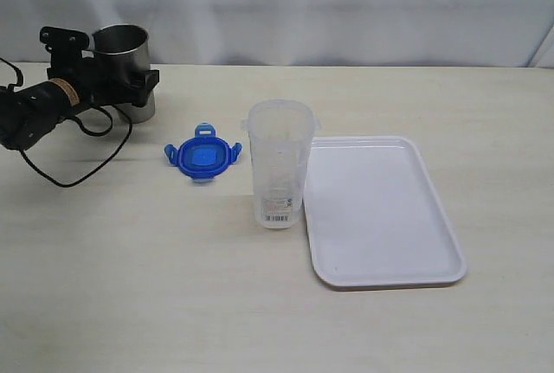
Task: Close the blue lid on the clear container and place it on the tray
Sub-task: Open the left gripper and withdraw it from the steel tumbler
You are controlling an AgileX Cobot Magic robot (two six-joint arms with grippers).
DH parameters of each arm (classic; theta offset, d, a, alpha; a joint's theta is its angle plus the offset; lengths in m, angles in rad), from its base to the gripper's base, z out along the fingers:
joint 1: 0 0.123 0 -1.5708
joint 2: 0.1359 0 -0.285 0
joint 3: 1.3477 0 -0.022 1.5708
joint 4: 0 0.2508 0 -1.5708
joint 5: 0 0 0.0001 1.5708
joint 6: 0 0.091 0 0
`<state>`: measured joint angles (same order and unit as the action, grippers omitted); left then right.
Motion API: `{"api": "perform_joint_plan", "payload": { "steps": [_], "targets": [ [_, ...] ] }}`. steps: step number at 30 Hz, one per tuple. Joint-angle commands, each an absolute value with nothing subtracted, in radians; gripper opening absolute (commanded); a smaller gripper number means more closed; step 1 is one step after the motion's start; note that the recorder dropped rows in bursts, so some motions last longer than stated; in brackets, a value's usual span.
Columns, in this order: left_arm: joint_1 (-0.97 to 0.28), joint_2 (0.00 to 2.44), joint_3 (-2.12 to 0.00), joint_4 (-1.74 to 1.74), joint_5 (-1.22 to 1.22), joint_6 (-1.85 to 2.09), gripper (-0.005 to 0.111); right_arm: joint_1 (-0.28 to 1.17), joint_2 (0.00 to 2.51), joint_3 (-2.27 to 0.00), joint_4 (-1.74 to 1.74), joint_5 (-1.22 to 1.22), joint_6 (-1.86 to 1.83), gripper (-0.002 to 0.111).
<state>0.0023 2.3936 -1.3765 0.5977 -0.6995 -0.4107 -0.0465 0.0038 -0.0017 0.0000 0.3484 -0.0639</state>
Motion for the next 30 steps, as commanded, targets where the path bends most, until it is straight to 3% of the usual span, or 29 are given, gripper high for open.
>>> {"api": "perform_joint_plan", "payload": {
  "steps": [1,17,23,30],
  "targets": [
    [0.004,2.385,-1.381,0.593,-0.667,-0.417,0.104,-0.045,0.000,0.000,0.000,0.346,-0.064,0.004],
    [0.004,2.364,-1.352,0.590,-0.667,-0.366,0.104,-0.045,0.000,0.000,0.000,0.346,-0.064,0.004],
    [0.004,2.349,-1.348,0.591,-0.551,-0.371,0.104,-0.045,0.000,0.000,0.000,0.346,-0.064,0.004],
    [0.004,2.342,-1.278,0.591,-0.667,-0.348,0.104,-0.045,0.000,0.000,0.000,0.346,-0.064,0.004]
  ]
}}
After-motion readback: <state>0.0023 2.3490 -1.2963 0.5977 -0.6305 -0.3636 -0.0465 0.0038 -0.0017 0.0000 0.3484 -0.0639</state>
